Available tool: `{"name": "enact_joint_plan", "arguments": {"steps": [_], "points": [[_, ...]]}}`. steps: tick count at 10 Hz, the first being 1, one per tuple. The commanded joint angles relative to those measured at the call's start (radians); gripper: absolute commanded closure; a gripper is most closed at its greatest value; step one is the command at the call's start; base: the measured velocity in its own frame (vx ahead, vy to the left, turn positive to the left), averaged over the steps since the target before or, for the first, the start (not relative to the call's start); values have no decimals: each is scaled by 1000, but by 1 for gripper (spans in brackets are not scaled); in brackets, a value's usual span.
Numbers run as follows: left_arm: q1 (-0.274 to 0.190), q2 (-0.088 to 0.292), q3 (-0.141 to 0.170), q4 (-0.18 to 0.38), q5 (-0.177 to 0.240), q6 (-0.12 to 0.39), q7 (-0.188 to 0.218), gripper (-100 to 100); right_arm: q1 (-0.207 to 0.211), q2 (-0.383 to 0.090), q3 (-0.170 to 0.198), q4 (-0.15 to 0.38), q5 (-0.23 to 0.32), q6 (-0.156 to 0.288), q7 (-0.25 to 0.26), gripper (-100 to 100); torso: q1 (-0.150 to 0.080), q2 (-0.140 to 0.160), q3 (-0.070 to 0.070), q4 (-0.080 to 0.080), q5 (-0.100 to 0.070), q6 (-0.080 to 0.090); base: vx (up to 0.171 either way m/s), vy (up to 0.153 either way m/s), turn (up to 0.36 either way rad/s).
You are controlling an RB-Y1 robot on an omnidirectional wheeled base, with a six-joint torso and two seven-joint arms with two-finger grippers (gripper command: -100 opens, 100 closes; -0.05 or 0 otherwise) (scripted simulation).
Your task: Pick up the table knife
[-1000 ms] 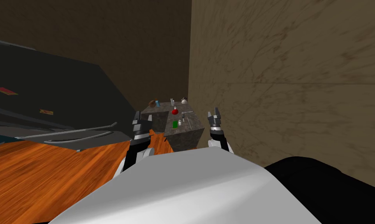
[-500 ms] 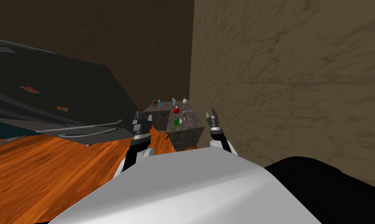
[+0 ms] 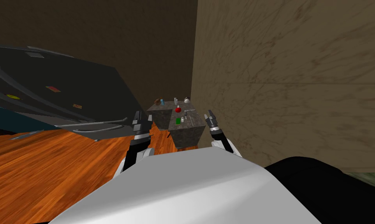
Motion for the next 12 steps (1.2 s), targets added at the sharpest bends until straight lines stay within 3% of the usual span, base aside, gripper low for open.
{"name": "enact_joint_plan", "arguments": {"steps": [1, 7, 8, 9, 10, 11, 12], "points": [[0, 0, 0, 0, 0, 0, 0, 0, 4, -32, 2, 4, -6, 10, -5, -100, 0, 0, 0, 0, 0, 0, -54, 11, 59], [0, 0, 0, 0, 0, 0, 0, 0, 3, -191, 27, 34, -38, 89, -29, -100, 1, 0, 0, 0, 0, 0, -59, 27, 92], [0, 0, 0, 0, 0, 0, 0, 0, 4, -227, 37, 45, -50, 119, -38, -100, 1, -1, 0, 0, 0, 0, -60, 38, 170], [0, 0, 0, 0, 0, 0, 0, 0, 4, -246, 37, 45, -50, 119, -38, -100, 1, 0, 0, 0, 0, 0, -51, 32, 82], [0, 0, 0, 0, 0, 0, 0, 0, 6, -281, 49, 57, -63, 150, -47, -100, 1, -1, 0, 0, 0, 0, -60, 45, 151], [0, 0, 0, 0, 0, 0, 0, 0, 6, -303, 49, 57, -63, 150, -47, -100, 2, 0, 0, 0, 0, 0, -50, 38, 89], [0, 0, 0, 0, 0, 0, 0, 0, 9, -339, 61, 69, -76, 181, -57, -100, 1, -1, 0, 0, 0, 0, -58, 51, 141]]}}
